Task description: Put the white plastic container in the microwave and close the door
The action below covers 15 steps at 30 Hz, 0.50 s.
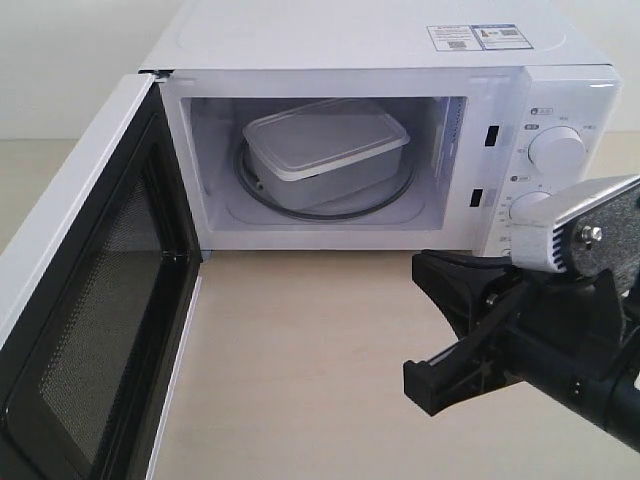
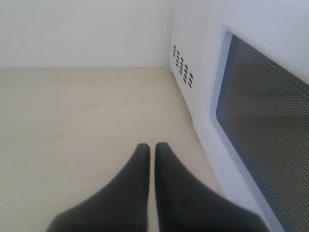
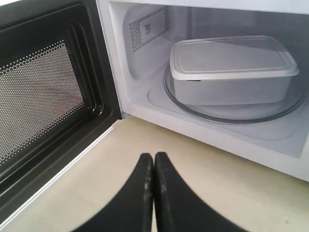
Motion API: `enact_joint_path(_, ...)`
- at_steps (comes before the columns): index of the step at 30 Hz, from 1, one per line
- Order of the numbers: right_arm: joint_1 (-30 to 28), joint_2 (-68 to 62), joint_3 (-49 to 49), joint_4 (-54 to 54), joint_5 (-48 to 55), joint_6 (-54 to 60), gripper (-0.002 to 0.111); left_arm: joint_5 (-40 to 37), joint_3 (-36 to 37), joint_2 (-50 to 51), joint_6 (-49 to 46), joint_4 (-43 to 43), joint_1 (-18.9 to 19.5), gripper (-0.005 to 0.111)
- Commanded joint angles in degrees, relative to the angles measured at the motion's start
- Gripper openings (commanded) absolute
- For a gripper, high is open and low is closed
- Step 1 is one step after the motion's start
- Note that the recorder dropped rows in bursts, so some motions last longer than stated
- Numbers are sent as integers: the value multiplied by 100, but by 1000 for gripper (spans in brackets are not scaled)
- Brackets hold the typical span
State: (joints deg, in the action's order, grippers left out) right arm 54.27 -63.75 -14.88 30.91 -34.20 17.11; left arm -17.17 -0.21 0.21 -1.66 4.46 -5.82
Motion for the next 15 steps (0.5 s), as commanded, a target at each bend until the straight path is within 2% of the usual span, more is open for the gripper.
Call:
enact_joint_path(1,16,30,11,-34,15,40,0,123,21,-21,-15,45,6,4)
enact_joint_path(9,16,30,11,-34,15,40,0,2582,21,-21,-15,21,6,4)
enact_joint_path(15,16,30,11,-34,99,40,0,2210,-12,-21,33,115,6,4)
